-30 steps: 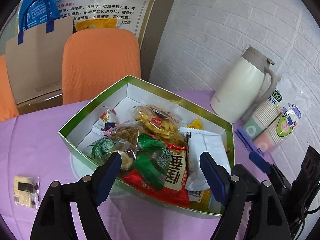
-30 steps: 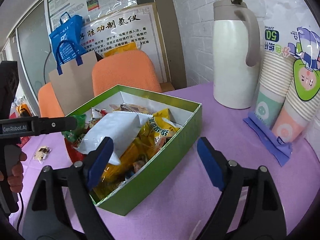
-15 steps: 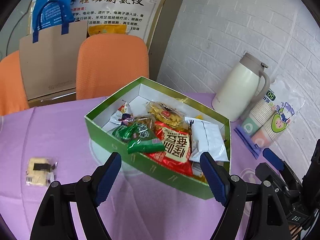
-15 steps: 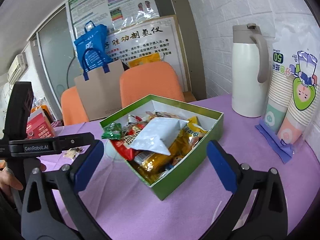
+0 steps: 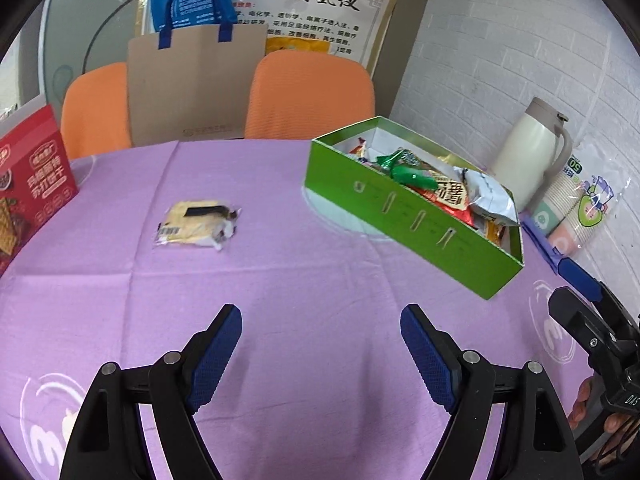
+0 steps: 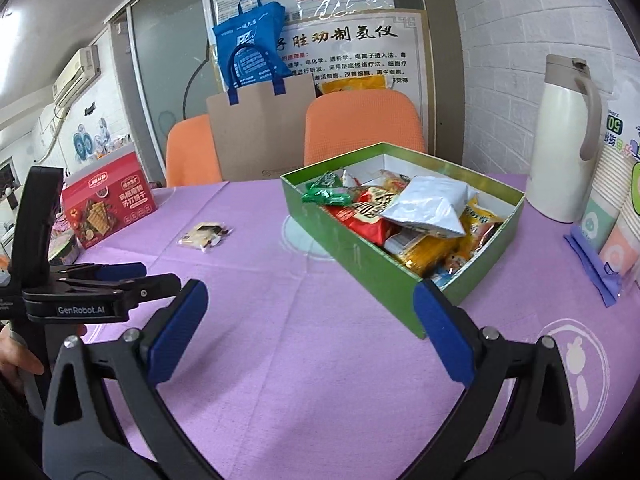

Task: Organize snacks
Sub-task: 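Withdraw both tools and move them to the square cracker packet, then grasp the square cracker packet with both tools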

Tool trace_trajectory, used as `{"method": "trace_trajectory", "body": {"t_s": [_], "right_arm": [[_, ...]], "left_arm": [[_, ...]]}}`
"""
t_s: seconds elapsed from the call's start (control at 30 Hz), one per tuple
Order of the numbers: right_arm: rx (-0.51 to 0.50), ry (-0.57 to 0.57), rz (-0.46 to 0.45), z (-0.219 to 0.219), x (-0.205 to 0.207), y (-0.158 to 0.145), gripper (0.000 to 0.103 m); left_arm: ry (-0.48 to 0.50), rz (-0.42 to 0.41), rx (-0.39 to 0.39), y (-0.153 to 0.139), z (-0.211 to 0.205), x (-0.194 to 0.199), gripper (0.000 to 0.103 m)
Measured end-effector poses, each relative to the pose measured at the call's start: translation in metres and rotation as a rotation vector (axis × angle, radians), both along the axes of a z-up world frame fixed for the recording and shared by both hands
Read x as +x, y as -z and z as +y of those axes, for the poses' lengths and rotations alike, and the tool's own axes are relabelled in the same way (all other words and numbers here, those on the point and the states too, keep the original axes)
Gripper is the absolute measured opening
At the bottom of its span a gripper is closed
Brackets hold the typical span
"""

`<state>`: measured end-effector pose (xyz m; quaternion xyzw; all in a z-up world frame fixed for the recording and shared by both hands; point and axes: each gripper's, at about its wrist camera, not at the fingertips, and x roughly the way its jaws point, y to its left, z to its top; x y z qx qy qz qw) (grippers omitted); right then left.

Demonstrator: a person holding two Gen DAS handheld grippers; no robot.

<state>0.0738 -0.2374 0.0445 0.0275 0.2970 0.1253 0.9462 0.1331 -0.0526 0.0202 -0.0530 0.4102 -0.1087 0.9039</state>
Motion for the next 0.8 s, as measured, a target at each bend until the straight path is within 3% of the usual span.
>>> {"method": "trace_trajectory", "body": {"t_s": [0.43,0.8], "right_arm": [[-0.031,-0.053,0.087,0.055,0.020,0.015,0.102],[-0.022,-0.134,0.171,0.088,0.067,0.032,0.102]], "left_arm": [[-0.115,0.059,-0.040,0.024,0.070,0.003,0.083],[-0.145,0.080,-0.095,0.018,0.133,0.066,0.083]]}}
